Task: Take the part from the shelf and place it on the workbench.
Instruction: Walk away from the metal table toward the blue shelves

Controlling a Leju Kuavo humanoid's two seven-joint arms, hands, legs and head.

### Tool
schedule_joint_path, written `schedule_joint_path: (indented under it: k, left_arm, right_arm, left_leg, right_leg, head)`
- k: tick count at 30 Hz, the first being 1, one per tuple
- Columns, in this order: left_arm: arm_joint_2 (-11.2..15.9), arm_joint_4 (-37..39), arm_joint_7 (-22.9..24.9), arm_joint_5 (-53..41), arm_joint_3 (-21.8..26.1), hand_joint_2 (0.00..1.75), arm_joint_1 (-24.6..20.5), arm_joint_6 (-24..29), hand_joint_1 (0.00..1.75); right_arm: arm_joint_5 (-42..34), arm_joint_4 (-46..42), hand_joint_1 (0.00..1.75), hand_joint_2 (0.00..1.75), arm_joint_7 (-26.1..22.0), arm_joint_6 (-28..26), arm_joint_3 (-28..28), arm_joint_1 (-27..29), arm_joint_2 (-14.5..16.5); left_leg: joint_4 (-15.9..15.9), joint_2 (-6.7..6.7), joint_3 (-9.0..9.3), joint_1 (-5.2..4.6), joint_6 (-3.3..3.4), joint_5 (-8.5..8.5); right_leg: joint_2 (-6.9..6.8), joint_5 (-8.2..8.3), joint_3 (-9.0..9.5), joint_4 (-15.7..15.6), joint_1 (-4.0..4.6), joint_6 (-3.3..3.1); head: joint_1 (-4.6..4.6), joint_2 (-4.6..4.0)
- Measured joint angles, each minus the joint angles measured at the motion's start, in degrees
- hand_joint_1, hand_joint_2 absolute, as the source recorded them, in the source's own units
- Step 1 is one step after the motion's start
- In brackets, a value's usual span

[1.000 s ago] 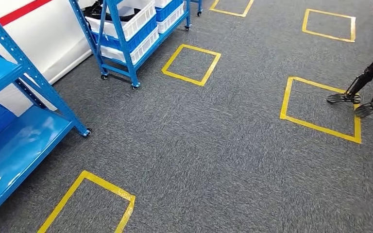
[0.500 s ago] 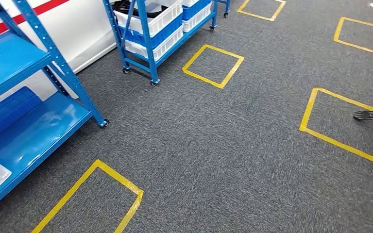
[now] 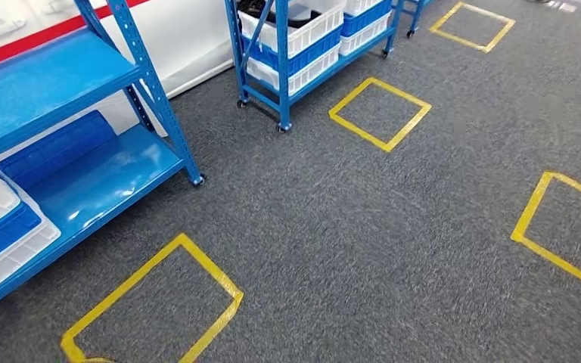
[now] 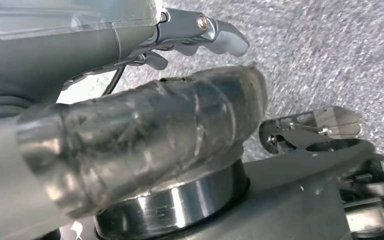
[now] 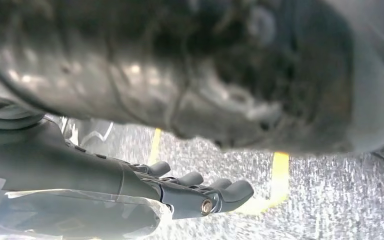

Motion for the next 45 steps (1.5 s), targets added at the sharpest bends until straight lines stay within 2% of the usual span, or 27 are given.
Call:
schedule_joint_path:
  k: [2, 4, 6, 8, 9, 10, 13, 15, 17, 19, 20, 22, 23, 24, 25, 26, 28, 30, 31, 33, 35, 37, 39, 40, 41, 43, 45]
  left_arm:
    - [0.02, 0.00, -0.07, 0.01, 0.00, 0.00, 0.21, 0.11, 0.00]
    - [0.04, 0.00, -0.13, 0.03, 0.00, 0.00, 0.38, 0.37, 0.00]
    - [0.04, 0.00, -0.20, 0.05, 0.00, 0.00, 0.26, 0.52, 0.00]
    - [0.04, 0.00, -0.26, 0.05, -0.01, 0.00, 0.14, 0.54, 0.00]
    - [0.04, 0.00, -0.26, 0.05, -0.01, 0.00, 0.19, 0.54, 0.00]
    - [0.04, 0.00, -0.26, 0.05, -0.01, 0.00, 0.28, 0.54, 0.00]
    - [0.04, 0.00, -0.26, 0.05, -0.01, 0.00, 0.26, 0.58, 0.00]
    - [0.04, 0.00, -0.27, 0.05, -0.02, 0.00, 0.06, 0.62, 0.00]
    - [0.05, 0.00, -0.27, 0.06, -0.02, 0.00, 0.17, 0.65, 0.00]
    - [0.03, 0.00, -0.28, 0.06, -0.02, 0.00, 0.37, 0.68, 0.00]
    - [0.01, 0.00, -0.29, 0.06, -0.02, 0.00, 0.34, 0.68, 0.00]
    - [-0.01, 0.00, -0.31, 0.06, -0.02, 0.00, 0.18, 0.61, 0.00]
    - [-0.02, 0.00, -0.31, 0.06, -0.02, 0.00, 0.12, 0.57, 0.00]
    - [-0.02, 0.00, -0.32, 0.05, -0.02, 0.00, 0.14, 0.53, 0.00]
    - [-0.02, 0.00, -0.32, 0.05, -0.02, 0.00, 0.19, 0.52, 0.00]
    - [-0.03, 0.00, -0.32, 0.05, -0.02, 0.00, 0.23, 0.51, 0.00]
    - [-0.03, 0.00, -0.32, 0.06, -0.02, 0.00, 0.23, 0.51, 0.00]
    - [-0.03, 0.00, -0.29, 0.06, -0.02, 0.00, 0.14, 0.51, 0.00]
    - [-0.02, 0.00, -0.28, 0.06, -0.02, 0.00, 0.14, 0.51, 0.00]
    - [-0.01, 0.00, -0.27, 0.06, -0.03, 0.00, 0.30, 0.51, 0.00]
    - [0.00, 0.00, -0.27, 0.03, -0.05, 0.00, 0.37, 0.50, 0.00]
    - [0.00, 0.00, -0.27, -0.01, -0.14, 0.00, 0.20, 0.49, 0.00]
    - [0.00, 0.00, -0.27, -0.01, -0.31, 0.00, 0.07, 0.47, 0.00]
    - [0.00, 0.00, -0.27, -0.01, -0.38, 0.00, 0.11, 0.45, 0.00]
    - [0.01, 0.00, -0.27, -0.01, -0.43, 0.00, 0.19, 0.43, 0.00]
    - [0.02, 0.00, -0.27, -0.03, -0.46, 0.00, 0.26, 0.42, 0.00]
    - [0.02, 0.00, -0.27, -0.11, -0.46, 0.00, 0.07, 0.42, 0.00]
  right_arm:
    - [-0.05, 0.00, 0.00, 0.00, 0.03, -0.01, 0.01, -0.08, 0.00]
    - [-0.12, 0.01, 0.00, 0.00, 0.10, -0.05, 0.02, -0.08, -0.04]
    - [-0.15, 0.02, 0.00, 0.00, 0.15, -0.09, 0.02, -0.02, -0.08]
    - [-0.16, 0.02, 0.00, 0.00, 0.20, -0.07, 0.02, 0.02, -0.08]
    - [-0.16, 0.02, 0.00, 0.00, 0.23, -0.07, 0.02, 0.03, -0.08]
    - [-0.16, 0.02, 0.00, 0.00, 0.26, -0.07, 0.02, 0.02, -0.08]
    - [-0.16, 0.00, 0.00, 0.00, 0.26, -0.07, 0.02, -0.05, -0.06]
    - [-0.16, 0.00, 0.00, 0.00, 0.25, -0.07, 0.02, -0.14, -0.04]
    - [-0.16, -0.03, 0.00, 0.00, 0.23, -0.07, 0.02, -0.36, 0.01]
    - [-0.16, -0.06, 0.00, 0.00, 0.22, -0.07, 0.02, -0.54, 0.03]
    - [-0.16, -0.07, 0.00, 0.00, 0.23, -0.08, 0.02, -0.54, 0.02]
    - [-0.16, -0.07, 0.00, 0.00, 0.32, -0.09, 0.02, -0.46, 0.00]
    - [-0.17, -0.07, 0.00, 0.00, 0.38, -0.10, 0.02, -0.37, 0.00]
    - [-0.18, -0.06, 0.00, 0.00, 0.43, -0.11, 0.03, -0.32, 0.00]
    - [-0.18, -0.06, 0.00, 0.00, 0.45, -0.11, 0.04, -0.30, -0.01]
    - [-0.19, -0.06, 0.00, 0.00, 0.48, -0.11, 0.05, -0.31, -0.03]
    - [-0.19, -0.04, 0.00, 0.00, 0.55, -0.09, 0.09, -0.30, -0.07]
    - [-0.19, -0.03, 0.00, 0.00, 0.57, -0.07, 0.14, -0.22, -0.09]
    - [-0.19, -0.02, 0.00, 0.00, 0.57, -0.07, 0.19, -0.23, -0.09]
    - [-0.19, -0.02, 0.00, 0.00, 0.59, -0.08, 0.30, -0.29, -0.09]
    - [-0.19, 0.01, 0.00, 0.00, 0.62, -0.11, 0.35, -0.26, -0.15]
    - [-0.18, 0.02, 0.00, 0.00, 0.64, -0.13, 0.38, -0.16, -0.20]
    - [-0.12, 0.02, 0.00, 0.00, 0.70, -0.10, 0.42, -0.09, -0.20]
    - [-0.01, 0.02, 0.00, 0.00, 0.77, -0.09, 0.44, -0.09, -0.20]
    - [0.12, 0.02, 0.00, 0.00, 0.84, -0.07, 0.47, -0.10, -0.20]
    - [0.36, 0.02, 0.00, 0.00, 0.90, -0.04, 0.56, -0.14, -0.20]
    - [0.42, 0.02, 0.00, 0.00, 0.91, -0.02, 0.73, -0.22, -0.19]
  left_leg:
    - [-0.01, -0.67, -0.37, 0.26, -0.60, 0.07]
    - [1.91, 1.40, -1.37, 0.28, -1.06, -1.05]
    - [7.97, 4.44, -4.47, 0.26, -1.42, -3.98]
    - [14.19, 5.44, -7.91, 0.40, -1.64, -6.04]
    - [14.95, 5.61, -8.42, 0.42, -1.63, -5.68]
    - [13.66, 5.80, -7.86, 0.42, -1.52, -4.37]
    - [2.95, 8.05, -2.38, -0.05, -0.62, 0.46]
    - [-0.13, 8.88, -0.86, -0.60, -0.01, 0.85]
    - [-0.65, 7.82, -0.60, -0.66, 0.49, 0.94]
    - [-1.82, 6.87, 0.40, -0.38, 1.04, 1.24]
    - [-2.32, 6.39, 0.92, -0.19, 1.29, 1.42]
    - [-2.47, 5.49, 1.13, -0.18, 1.60, 1.43]
    - [-2.39, 4.88, 1.13, -0.21, 1.68, 1.36]
    - [-2.25, 4.27, 1.15, -0.23, 1.72, 1.24]
    - [-2.02, 3.57, 1.16, -0.22, 1.69, 1.08]
    - [-1.69, 2.84, 1.16, -0.17, 1.59, 0.88]
    - [-0.77, 1.50, 0.91, -0.11, 1.12, 0.33]
    - [-0.01, 0.35, 0.32, -0.10, 0.50, -0.04]
    - [0.09, -0.14, 0.07, -0.07, 0.22, -0.03]
    - [0.08, -0.65, -0.21, 0.12, -0.30, 0.01]
    - [2.05, 1.49, -1.23, 0.10, -0.83, -1.19]
    - [7.93, 4.42, -4.20, 0.11, -1.29, -4.01]
    - [13.82, 5.31, -7.48, 0.27, -1.52, -5.82]
    - [14.50, 5.51, -8.01, 0.31, -1.52, -5.38]
    - [13.14, 5.74, -7.49, 0.33, -1.40, -3.99]
    - [6.23, 7.43, -4.17, 0.07, -0.75, -0.36]
    - [1.03, 9.33, -1.61, -0.58, 0.07, 1.17]
  right_leg:
    - [-1.17, 0.16, 0.23, -0.24, 0.16, -0.94]
    - [-2.32, 0.35, 0.78, -0.80, 0.14, -1.80]
    - [-3.64, 0.34, 1.08, -1.14, 0.29, -2.31]
    - [-5.17, 0.10, 1.21, -1.17, 0.52, -2.51]
    - [-5.87, -0.05, 1.35, -1.17, 0.60, -2.53]
    - [-6.49, -0.22, 1.54, -1.17, 0.67, -2.50]
    - [-8.10, -0.82, 2.40, -1.24, 0.88, -2.13]
    - [-8.96, -1.10, 2.76, -1.41, 0.98, -1.54]
    - [-9.65, -1.32, 3.25, -1.77, 1.00, -0.83]
    - [-8.53, -2.28, 3.47, -0.91, 0.89, -0.28]
    - [-7.29, -3.56, 2.58, 1.24, 0.88, -0.13]
    - [-5.12, -6.63, -1.00, 8.09, 0.89, -0.10]
    - [-4.66, -7.57, -3.00, 11.34, 0.92, -0.06]
    - [-4.53, -7.37, -4.18, 12.80, 0.93, -0.01]
    - [-4.47, -6.05, -4.41, 12.29, 0.89, 0.03]
    - [-4.30, -3.89, -3.69, 9.90, 0.81, 0.08]
    - [-2.40, -0.31, -1.07, 3.17, 0.52, 0.19]
    - [-0.51, 0.43, 0.17, -0.09, 0.36, 0.01]
    - [-0.30, 0.21, 0.18, -0.18, 0.47, -0.22]
    - [-1.42, 0.33, 0.45, -0.34, 0.57, -0.98]
    - [-2.62, 0.45, 0.92, -0.78, 0.49, -1.73]
    - [-3.97, 0.39, 1.15, -1.02, 0.59, -2.23]
    - [-5.46, 0.15, 1.32, -1.02, 0.77, -2.47]
    - [-6.16, -0.02, 1.47, -1.01, 0.84, -2.51]
    - [-6.79, -0.21, 1.69, -1.02, 0.90, -2.48]
    - [-7.92, -0.62, 2.27, -1.05, 1.01, -2.30]
    - [-8.93, -1.04, 2.70, -1.08, 1.20, -1.81]
  head:
    - [-0.03, 0.01]
    - [-0.35, -0.01]
    - [-0.78, -0.02]
    - [-0.88, -0.01]
    - [-0.90, -0.01]
    - [-0.89, -0.01]
    - [-0.87, -0.01]
    - [-0.84, -0.01]
    - [-0.84, 0.00]
    - [-0.77, 0.00]
    - [-0.61, -0.01]
    - [-0.36, -0.01]
    - [-0.23, -0.01]
    - [-0.22, -0.01]
    - [-0.23, -0.01]
    - [-0.21, -0.01]
    - [-0.14, -0.01]
    - [-0.11, -0.01]
    - [-0.10, 0.00]
    - [-0.11, 0.01]
    - [-0.46, -0.01]
    - [-0.89, -0.01]
    - [-0.97, 0.00]
    - [-0.98, 0.00]
    - [-0.98, 0.01]
    - [-0.98, -0.01]
    - [-0.94, -0.01]
